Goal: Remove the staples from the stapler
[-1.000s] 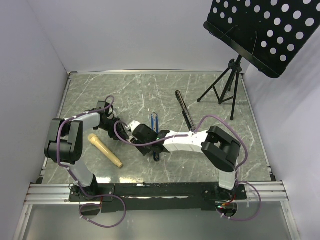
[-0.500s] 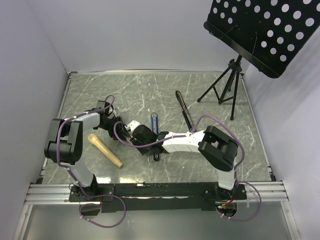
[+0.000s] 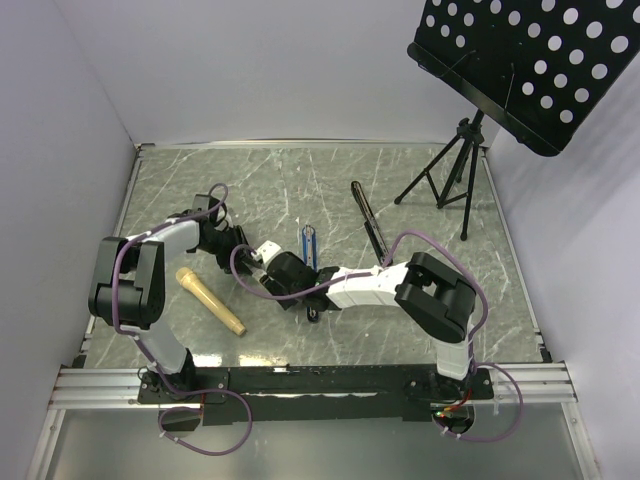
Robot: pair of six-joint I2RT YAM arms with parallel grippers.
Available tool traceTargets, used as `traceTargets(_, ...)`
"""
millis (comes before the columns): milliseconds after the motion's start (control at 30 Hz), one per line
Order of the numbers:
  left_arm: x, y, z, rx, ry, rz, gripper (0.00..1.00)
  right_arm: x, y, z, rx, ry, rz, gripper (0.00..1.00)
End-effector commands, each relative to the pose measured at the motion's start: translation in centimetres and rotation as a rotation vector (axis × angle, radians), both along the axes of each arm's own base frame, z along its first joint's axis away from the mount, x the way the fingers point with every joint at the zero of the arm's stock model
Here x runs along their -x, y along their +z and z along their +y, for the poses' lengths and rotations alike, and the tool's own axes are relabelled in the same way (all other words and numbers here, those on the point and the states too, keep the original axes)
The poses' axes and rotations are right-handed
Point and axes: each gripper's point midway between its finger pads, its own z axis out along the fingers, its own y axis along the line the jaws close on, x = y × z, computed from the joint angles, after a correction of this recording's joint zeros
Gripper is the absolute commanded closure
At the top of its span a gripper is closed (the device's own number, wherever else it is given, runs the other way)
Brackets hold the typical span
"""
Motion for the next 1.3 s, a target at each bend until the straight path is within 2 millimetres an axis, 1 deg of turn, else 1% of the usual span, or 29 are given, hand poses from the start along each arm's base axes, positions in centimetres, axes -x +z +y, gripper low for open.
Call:
traceTargets(0,-1.2,1.1,0.6,-0.053,0.024,-0.028,0.57,0.1,-1.6,-1.8,0.062,-0.012,-0.001,0.53)
traceTargets(100,-1.5,0.6,1.4,-0.108,0.045,-0.018,0.59,0.3,-1.8,-2.2,0.068,-0.015,-0.001,0.52)
traceTargets(200,-2.1,0.5,1.8,-0.136,0.056,-0.017,0.64,0.3,-1.8,-2.6,0.076,-0.015,-0.007,0.49)
traceTargets(267,-2.5,0.6,1.9,-0.145,0.059,-0.024,0.65,0.3,-1.7,-2.7,0.077,-0.015,-0.009,0.48)
traceTargets(367,-2.7,0.3,2.2,-0.167,0.061,-0.02,0.67,0.3,-1.1,-2.7,0.067,-0.012,-0.016,0.47)
traceTargets(600,-2.1,-1.1,2.3,-0.173,0.05,0.017,0.74,0.0,1.2,-2.0,0.018,0.003,-0.043,0.47)
traceTargets(667,-2.0,-1.3,2.2,-0.171,0.044,0.023,0.76,0.0,1.3,-2.0,0.019,0.002,-0.048,0.47)
traceTargets(1000,-1.2,-1.7,1.0,-0.101,0.004,0.043,0.8,-0.1,0.3,-2.3,0.04,-0.002,-0.038,0.47)
traceTargets(1200,-0.6,-1.9,0.7,-0.088,-0.011,0.052,0.83,-0.8,0.1,-1.5,0.023,0.003,-0.049,0.48)
traceTargets(1267,-0.5,-1.9,0.5,-0.079,-0.02,0.055,0.84,-0.9,-0.2,-1.3,0.024,0.007,-0.047,0.48)
